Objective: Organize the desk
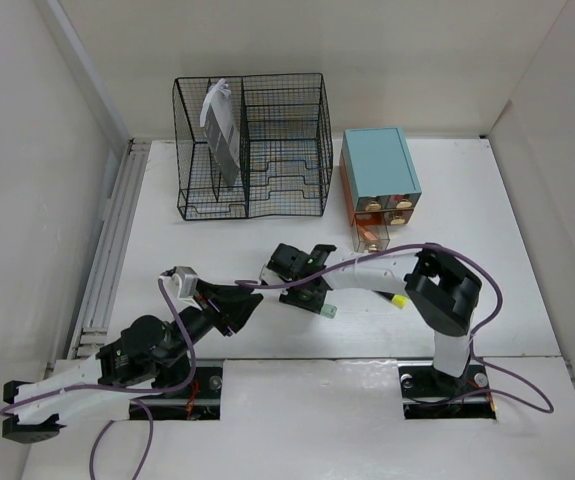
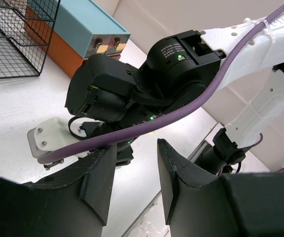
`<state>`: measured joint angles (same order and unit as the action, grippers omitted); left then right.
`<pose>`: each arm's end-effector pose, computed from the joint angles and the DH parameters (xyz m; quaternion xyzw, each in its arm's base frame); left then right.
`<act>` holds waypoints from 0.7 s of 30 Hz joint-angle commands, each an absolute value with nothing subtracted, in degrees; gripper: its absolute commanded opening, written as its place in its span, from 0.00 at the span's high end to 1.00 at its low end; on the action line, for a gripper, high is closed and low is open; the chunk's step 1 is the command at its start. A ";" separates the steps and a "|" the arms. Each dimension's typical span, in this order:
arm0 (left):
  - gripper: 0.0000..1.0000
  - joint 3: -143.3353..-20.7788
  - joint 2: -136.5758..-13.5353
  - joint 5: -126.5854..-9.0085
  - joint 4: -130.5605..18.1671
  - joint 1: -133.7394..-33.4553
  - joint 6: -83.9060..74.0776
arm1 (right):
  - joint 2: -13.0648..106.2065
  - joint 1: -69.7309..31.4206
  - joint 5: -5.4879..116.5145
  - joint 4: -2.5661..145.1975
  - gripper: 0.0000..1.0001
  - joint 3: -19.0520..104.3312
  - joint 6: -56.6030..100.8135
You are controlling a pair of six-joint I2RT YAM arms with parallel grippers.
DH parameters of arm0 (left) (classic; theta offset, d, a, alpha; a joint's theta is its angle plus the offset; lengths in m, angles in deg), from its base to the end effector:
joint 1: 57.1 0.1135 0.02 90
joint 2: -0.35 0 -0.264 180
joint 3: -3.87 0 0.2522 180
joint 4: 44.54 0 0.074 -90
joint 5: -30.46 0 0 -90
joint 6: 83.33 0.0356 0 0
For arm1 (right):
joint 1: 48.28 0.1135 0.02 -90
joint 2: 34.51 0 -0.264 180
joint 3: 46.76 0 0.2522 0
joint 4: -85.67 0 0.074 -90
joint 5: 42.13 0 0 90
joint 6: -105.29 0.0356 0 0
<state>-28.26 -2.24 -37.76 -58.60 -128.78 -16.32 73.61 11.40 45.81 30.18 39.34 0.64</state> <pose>0.0373 -0.0707 0.2783 0.1081 0.6036 -0.4972 0.6138 0.1826 0.3098 0.1629 -0.5989 0.7932 0.0251 0.1073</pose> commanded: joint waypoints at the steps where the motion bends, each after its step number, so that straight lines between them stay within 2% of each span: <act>1: 0.64 -28.52 -1.41 -38.09 -56.02 -129.08 -15.40 | 77.55 11.66 48.66 25.94 0.67 38.20 -0.53; 4: 0.64 -28.52 -1.41 -38.09 -56.02 -129.08 -15.40 | 77.55 11.66 48.66 26.55 0.75 38.20 -0.53; 6: 0.64 -28.52 -1.41 -38.09 -56.02 -129.08 -15.40 | 77.55 11.66 47.88 26.56 0.85 38.72 -0.53; 8: 0.64 -28.52 -1.41 -38.09 -56.02 -129.08 -15.40 | 77.55 11.66 46.30 27.61 0.91 39.25 0.17; 15: 0.64 -28.52 -1.41 -39.23 -54.97 -129.08 -14.87 | 73.43 6.66 43.48 30.34 0.92 41.62 -0.52; 21: 0.65 -28.52 -2.98 -36.51 -56.10 -129.08 -16.18 | 69.30 2.09 50.85 29.81 0.94 43.82 -5.97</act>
